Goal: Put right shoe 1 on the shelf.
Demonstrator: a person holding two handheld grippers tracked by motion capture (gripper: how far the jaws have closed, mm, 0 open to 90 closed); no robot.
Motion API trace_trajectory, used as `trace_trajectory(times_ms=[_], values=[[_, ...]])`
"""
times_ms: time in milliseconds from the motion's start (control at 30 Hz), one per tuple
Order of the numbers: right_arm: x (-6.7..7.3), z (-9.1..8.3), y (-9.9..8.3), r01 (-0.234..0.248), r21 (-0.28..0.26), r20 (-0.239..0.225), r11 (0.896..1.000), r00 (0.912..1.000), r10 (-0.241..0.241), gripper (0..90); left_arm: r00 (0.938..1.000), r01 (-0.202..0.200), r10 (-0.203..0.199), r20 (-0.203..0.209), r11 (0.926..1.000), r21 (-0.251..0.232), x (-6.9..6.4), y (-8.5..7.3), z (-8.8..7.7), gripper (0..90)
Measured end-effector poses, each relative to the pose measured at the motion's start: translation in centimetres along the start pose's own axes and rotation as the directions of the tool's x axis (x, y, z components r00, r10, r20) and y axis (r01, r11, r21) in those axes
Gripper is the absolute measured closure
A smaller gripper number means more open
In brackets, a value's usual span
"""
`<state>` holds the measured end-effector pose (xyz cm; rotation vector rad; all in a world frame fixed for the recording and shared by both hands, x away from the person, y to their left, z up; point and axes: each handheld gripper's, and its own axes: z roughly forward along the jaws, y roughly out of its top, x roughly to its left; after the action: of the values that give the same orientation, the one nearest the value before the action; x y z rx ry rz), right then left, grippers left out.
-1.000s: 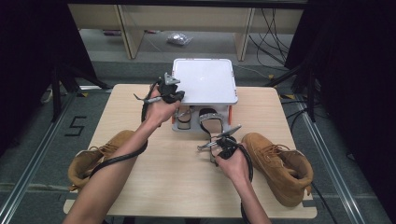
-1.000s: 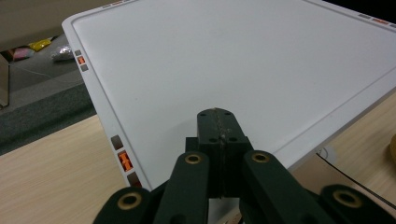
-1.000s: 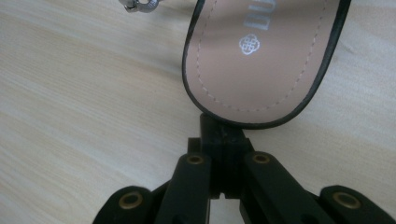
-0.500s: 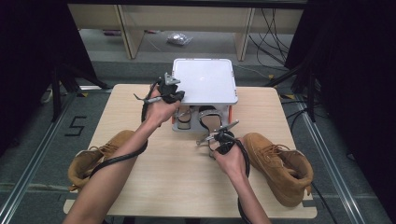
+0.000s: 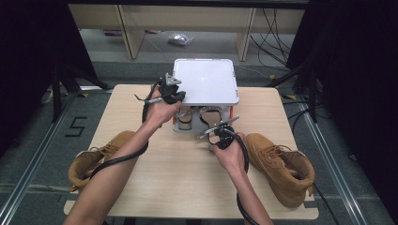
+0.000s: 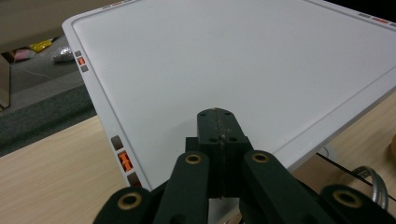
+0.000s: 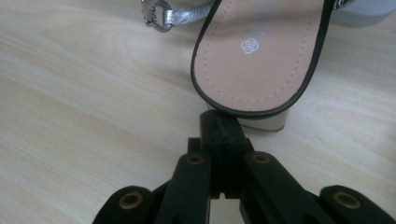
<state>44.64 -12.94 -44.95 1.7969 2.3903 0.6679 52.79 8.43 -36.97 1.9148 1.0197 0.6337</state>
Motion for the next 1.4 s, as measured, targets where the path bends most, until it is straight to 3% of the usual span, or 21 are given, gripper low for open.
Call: trace_trajectory(times_ms=[233, 667, 933, 1133, 1200, 1267, 1367, 1400], values=[[-0.1, 0.0, 0.9, 0.032, -0.064, 0.034, 0.997, 0.9990, -0.029, 90.0, 1.0000, 0.002, -0.002, 0.001, 1.0000, 0.000, 0.0, 0.0, 0.0, 89.6], [0.1, 0.0, 1.9, 0.010, -0.095, 0.046, 0.995, 0.9989, -0.006, 90.0, 1.0000, 0.002, -0.002, 0.004, 1.0000, -0.001, 0.0, 0.0, 0.0, 89.7], [0.0, 0.0, 2.3, 0.042, -0.120, 0.049, 0.992, 0.9981, -0.036, 90.0, 0.9999, -0.012, 0.012, 0.008, 0.9998, 0.015, 0.2, 0.1, -0.1, 89.7], [0.2, 0.5, 2.8, 0.021, -0.127, 0.058, 0.992, 0.9982, -0.013, 90.0, 0.9999, -0.013, 0.013, 0.010, 0.9998, 0.015, 0.2, 0.1, -0.1, 89.7], [0.0, 0.5, 2.9, 0.051, -0.131, 0.063, 0.990, 0.9971, -0.043, 90.0, 0.9999, -0.012, 0.012, 0.011, 0.9998, 0.015, 0.2, 0.1, -0.1, 89.7], [0.1, 0.7, 3.0, 0.041, -0.136, 0.065, 0.990, 0.9974, -0.032, 90.0, 0.9999, -0.013, 0.012, 0.011, 0.9998, 0.016, 0.2, 0.1, -0.1, 89.7], [-0.1, 1.0, 3.3, 0.066, -0.148, 0.074, 0.987, 0.9957, -0.056, 90.0, 0.9999, -0.010, 0.010, 0.014, 0.9998, 0.015, 0.3, 0.1, -0.1, 89.7], [0.0, 1.1, 3.3, 0.048, -0.146, 0.072, 0.988, 0.9967, -0.038, 90.0, 0.9998, -0.009, 0.009, 0.015, 0.9998, 0.016, 0.3, 0.1, -0.1, 89.6]])
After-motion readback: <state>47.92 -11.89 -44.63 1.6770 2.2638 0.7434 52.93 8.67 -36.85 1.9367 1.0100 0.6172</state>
